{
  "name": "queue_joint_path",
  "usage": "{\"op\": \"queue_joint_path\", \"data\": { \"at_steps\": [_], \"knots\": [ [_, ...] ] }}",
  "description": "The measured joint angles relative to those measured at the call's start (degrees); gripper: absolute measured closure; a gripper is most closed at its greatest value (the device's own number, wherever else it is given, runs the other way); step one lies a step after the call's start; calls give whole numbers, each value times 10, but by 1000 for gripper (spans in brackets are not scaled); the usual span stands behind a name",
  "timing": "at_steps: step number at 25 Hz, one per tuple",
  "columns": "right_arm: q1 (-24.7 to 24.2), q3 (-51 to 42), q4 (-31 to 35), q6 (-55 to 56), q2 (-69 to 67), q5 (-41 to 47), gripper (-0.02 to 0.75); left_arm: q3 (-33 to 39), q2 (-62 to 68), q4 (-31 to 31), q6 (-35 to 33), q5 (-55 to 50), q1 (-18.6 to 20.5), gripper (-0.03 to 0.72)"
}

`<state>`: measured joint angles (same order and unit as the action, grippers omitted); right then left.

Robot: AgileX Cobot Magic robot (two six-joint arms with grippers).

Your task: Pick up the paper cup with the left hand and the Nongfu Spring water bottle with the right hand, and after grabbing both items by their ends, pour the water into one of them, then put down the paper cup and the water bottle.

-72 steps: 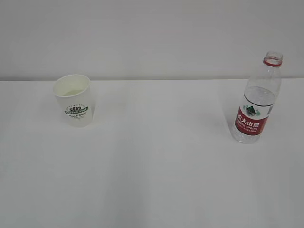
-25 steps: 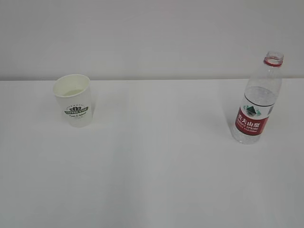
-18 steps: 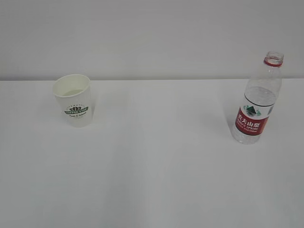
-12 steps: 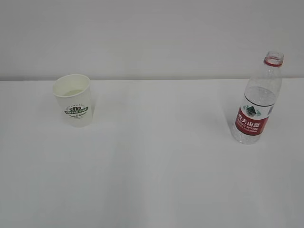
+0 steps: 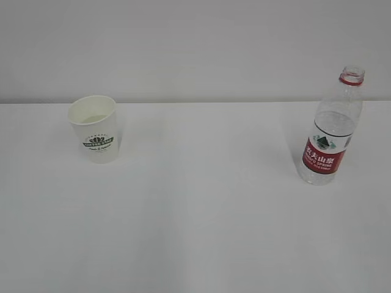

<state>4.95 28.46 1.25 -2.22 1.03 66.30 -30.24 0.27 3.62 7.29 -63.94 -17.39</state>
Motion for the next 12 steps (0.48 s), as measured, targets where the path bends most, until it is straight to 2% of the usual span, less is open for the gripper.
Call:
{"op": "queue_joint_path", "data": {
  "at_steps": [12],
  "knots": [
    [0, 0, -1, 0, 0, 0, 150, 0, 0, -5, 0, 0, 0, 260]
  ]
}}
